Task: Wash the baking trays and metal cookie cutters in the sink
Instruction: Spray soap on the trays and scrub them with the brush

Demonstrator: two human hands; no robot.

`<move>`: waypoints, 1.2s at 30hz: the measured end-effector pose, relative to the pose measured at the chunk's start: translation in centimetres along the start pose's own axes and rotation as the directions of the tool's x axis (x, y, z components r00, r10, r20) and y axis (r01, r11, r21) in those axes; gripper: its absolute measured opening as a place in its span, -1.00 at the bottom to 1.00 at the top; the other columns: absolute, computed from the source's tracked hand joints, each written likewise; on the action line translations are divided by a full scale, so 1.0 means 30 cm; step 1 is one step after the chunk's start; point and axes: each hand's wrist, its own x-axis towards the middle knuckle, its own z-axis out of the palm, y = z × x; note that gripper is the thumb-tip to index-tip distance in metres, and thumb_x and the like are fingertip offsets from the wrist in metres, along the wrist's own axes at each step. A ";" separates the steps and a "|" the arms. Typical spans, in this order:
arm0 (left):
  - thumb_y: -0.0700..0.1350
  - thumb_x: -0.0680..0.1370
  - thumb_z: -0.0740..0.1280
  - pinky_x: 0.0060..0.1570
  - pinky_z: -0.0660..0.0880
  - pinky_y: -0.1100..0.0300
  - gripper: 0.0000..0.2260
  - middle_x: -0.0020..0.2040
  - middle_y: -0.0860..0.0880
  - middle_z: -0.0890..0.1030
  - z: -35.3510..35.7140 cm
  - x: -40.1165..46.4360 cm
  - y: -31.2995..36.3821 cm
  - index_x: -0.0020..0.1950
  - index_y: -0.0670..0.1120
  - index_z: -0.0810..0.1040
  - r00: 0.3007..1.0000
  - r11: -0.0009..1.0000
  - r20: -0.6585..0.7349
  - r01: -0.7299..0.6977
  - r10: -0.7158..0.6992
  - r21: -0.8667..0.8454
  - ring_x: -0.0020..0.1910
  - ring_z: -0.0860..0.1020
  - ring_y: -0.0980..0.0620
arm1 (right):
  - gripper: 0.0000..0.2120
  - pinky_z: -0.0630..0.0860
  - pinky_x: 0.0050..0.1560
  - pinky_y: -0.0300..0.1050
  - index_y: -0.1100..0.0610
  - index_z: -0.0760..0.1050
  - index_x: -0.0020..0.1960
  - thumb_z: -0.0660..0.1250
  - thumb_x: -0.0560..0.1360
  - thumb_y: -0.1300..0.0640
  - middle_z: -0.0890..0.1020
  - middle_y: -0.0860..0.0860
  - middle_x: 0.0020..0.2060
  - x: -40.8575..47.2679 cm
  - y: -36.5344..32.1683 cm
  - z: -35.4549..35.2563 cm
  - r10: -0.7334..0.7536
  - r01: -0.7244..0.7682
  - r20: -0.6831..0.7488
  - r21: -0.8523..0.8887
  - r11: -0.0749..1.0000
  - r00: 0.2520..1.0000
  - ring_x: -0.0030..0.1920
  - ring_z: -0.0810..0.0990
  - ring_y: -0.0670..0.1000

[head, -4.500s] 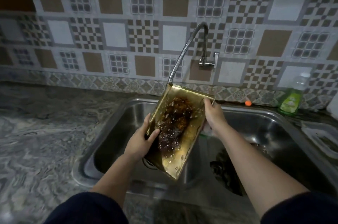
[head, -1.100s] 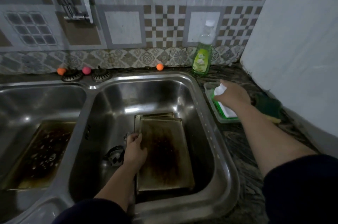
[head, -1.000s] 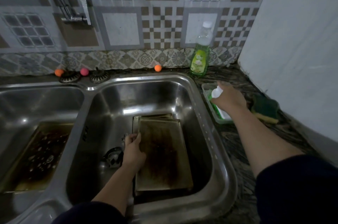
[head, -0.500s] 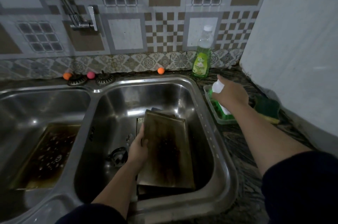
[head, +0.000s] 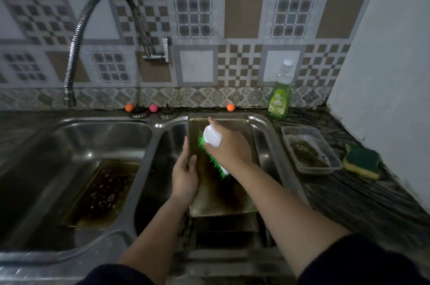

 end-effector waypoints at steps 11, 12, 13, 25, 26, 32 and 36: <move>-0.31 0.64 0.07 0.46 0.23 0.00 -0.48 0.47 0.11 0.34 -0.226 0.086 0.098 0.48 0.20 0.24 0.983 0.976 -0.157 -0.127 0.099 -0.178 0.45 0.30 0.13 | -0.37 0.57 -0.01 -0.11 -0.19 0.12 0.51 0.29 0.51 -0.09 0.67 0.02 0.03 -0.193 -0.217 0.154 -0.220 0.226 -0.150 0.023 0.974 0.964 -0.03 0.65 0.03; -0.31 0.63 0.07 0.47 0.22 -0.02 -0.47 0.47 0.10 0.34 -0.245 0.082 0.101 0.48 0.21 0.24 0.983 0.975 -0.146 -0.133 0.108 -0.176 0.46 0.29 0.12 | -0.37 0.58 -0.01 -0.10 -0.19 0.13 0.51 0.30 0.51 -0.10 0.66 0.02 0.04 -0.188 -0.222 0.175 -0.209 0.220 -0.168 0.050 0.974 0.963 -0.03 0.65 0.02; -0.33 0.63 0.07 0.47 0.20 -0.02 -0.47 0.48 0.10 0.32 -0.258 0.071 0.101 0.48 0.19 0.23 0.984 0.974 -0.132 -0.140 0.117 -0.180 0.47 0.27 0.13 | -0.37 0.58 -0.02 -0.12 -0.20 0.13 0.50 0.30 0.50 -0.11 0.66 0.03 0.04 -0.162 -0.235 0.181 -0.186 0.202 -0.200 0.059 0.978 0.962 -0.05 0.64 0.01; -0.35 0.63 0.08 0.48 0.15 0.18 -0.51 0.49 0.12 0.28 -0.379 0.105 0.116 0.53 -0.01 0.19 0.974 0.960 -0.110 -0.217 0.200 -0.178 0.46 0.20 0.26 | -0.36 0.54 -0.18 -0.26 -0.28 0.09 0.49 0.30 0.50 -0.15 0.65 -0.04 -0.02 -0.155 -0.301 0.195 -0.074 0.071 -0.192 -0.024 0.997 0.979 -0.18 0.61 -0.09; -0.36 0.63 0.08 0.46 0.16 0.25 -0.50 0.48 0.16 0.28 -0.385 0.109 0.119 0.52 0.00 0.19 0.971 0.959 -0.103 -0.229 0.214 -0.168 0.44 0.21 0.32 | -0.36 0.48 -0.20 -0.31 -0.28 0.10 0.49 0.31 0.50 -0.15 0.66 -0.06 -0.05 -0.191 -0.294 0.202 -0.070 0.066 -0.190 -0.030 0.997 0.979 -0.18 0.60 -0.11; -0.39 0.62 0.08 0.29 0.15 0.55 -0.46 0.36 0.41 0.26 -0.325 0.063 0.155 0.46 0.14 0.21 0.971 0.954 0.049 -0.220 0.234 -0.203 0.35 0.17 0.52 | -0.38 0.48 -0.26 -0.20 -0.23 0.07 0.52 0.27 0.54 -0.12 0.64 0.07 0.04 0.052 -0.240 0.030 0.139 -0.145 -0.314 0.006 0.989 0.939 -0.16 0.60 0.01; -0.40 0.62 0.07 0.31 0.16 0.53 -0.46 0.36 0.41 0.26 -0.299 0.073 0.171 0.51 0.07 0.20 0.972 0.950 0.022 -0.223 0.233 -0.217 0.32 0.18 0.55 | -0.37 0.55 -0.09 -0.09 -0.21 0.06 0.52 0.27 0.54 -0.12 0.63 0.09 0.11 0.079 -0.212 -0.026 0.143 -0.159 -0.318 -0.026 0.987 0.937 -0.01 0.62 0.09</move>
